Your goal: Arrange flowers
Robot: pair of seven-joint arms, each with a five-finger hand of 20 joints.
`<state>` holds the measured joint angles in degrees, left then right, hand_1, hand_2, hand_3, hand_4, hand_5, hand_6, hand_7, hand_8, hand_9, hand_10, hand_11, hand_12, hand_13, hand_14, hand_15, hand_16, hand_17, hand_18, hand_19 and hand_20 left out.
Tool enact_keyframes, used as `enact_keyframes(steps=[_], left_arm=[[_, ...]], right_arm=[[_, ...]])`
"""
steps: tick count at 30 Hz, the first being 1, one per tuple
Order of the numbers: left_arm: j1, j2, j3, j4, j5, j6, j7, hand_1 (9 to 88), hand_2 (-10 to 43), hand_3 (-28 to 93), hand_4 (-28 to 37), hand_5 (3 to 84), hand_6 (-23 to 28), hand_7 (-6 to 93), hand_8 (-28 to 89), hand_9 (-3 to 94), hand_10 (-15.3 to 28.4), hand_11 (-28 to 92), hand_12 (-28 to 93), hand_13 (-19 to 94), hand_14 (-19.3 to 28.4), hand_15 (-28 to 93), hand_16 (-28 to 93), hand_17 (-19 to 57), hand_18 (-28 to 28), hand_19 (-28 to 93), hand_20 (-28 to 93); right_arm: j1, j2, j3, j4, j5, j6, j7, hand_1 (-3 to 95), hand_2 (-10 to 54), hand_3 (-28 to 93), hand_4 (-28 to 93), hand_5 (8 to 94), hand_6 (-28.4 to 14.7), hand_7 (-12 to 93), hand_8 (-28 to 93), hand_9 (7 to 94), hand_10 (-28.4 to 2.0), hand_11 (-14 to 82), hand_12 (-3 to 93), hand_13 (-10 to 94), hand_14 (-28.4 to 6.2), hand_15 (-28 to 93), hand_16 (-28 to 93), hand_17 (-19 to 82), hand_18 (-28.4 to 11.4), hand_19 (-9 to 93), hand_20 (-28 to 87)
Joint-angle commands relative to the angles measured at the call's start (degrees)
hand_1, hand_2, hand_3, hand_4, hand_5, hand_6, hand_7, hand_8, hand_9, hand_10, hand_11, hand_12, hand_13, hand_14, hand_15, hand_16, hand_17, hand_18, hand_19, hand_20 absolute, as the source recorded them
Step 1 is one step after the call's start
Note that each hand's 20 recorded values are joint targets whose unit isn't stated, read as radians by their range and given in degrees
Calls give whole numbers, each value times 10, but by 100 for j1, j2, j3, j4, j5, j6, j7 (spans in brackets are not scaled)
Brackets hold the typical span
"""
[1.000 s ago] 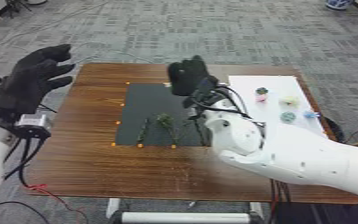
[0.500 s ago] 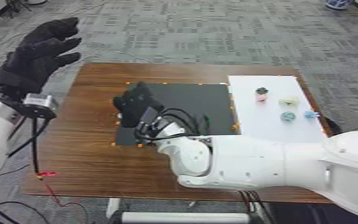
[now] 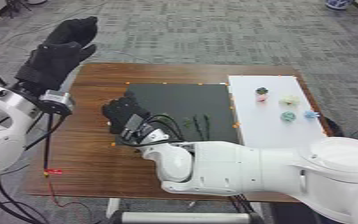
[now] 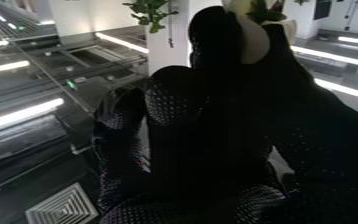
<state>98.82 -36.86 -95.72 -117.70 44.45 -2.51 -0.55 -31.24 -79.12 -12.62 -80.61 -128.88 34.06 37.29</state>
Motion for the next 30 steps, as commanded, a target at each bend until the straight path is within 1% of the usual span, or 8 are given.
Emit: enact_keyframes(steps=[1,10,11,14,19,22,24,30], left_arm=[[-558,-83,383,159,-41,-241,-142,169,-95,932,-282,146,-116,529,-282,142,-41,348,91,175,-93,83,150,45,7,9,260],[-640,-115,494,176,-46,-235,-137,181,-95,925,-283,167,-96,520,-283,147,-11,430,23,161,-65,286,31,57,9,6,285],[-760,-126,606,230,-44,-271,-145,183,-95,922,-283,170,-93,519,-283,149,-6,438,23,159,-60,318,14,60,10,6,290],[-728,-126,563,208,-39,-298,-128,191,-95,911,-283,175,-84,513,-283,151,5,451,22,152,-44,377,-16,68,15,7,295],[-606,-130,466,167,-48,-277,-125,201,-95,893,-283,180,-76,513,-283,150,6,463,24,149,-49,385,-49,62,18,4,292],[-555,-137,421,149,-41,-261,-130,203,-95,888,-283,177,-78,516,-283,145,-5,463,24,147,-61,331,-28,49,16,2,280],[-531,-142,401,141,-48,-271,-127,204,-95,886,-283,176,-79,518,-283,144,-7,464,24,147,-62,332,-16,45,15,2,278],[-217,-150,126,28,-22,-186,-91,209,-95,869,-283,168,-78,517,-283,136,-12,446,26,135,-57,291,-3,34,33,-1,261]], right_arm=[[-487,-279,292,369,-441,-225,116,473,-95,900,-278,800,44,357,60,877,-44,159,585,708,-52,634,513,310,-216,826,582],[-763,-417,338,668,-778,-114,95,487,-95,877,-282,797,45,348,46,867,-48,166,573,695,-56,648,501,306,-215,822,584],[-891,-391,464,677,-905,-171,90,487,-95,875,-282,797,45,349,45,867,-48,166,573,695,-56,649,500,306,-215,822,584],[-902,-341,499,614,-864,-402,40,491,-95,864,-282,777,44,352,49,849,-43,161,560,684,-57,652,502,301,-213,818,583],[-887,-290,616,525,-779,-757,152,449,-95,839,-283,650,37,349,15,746,-53,148,520,594,-79,709,463,274,-205,809,582],[-864,-266,663,453,-801,-1056,234,418,-95,861,-283,622,35,337,-12,678,-67,231,476,556,-92,748,414,260,-205,808,585],[-853,-251,670,459,-754,-1057,242,392,-95,892,-283,601,31,330,-131,620,-85,312,414,541,-100,767,379,247,-205,806,589],[-743,-104,662,331,-689,-1160,285,379,-95,913,-283,588,25,330,-149,590,-97,354,376,524,-106,774,368,238,-206,802,591]])
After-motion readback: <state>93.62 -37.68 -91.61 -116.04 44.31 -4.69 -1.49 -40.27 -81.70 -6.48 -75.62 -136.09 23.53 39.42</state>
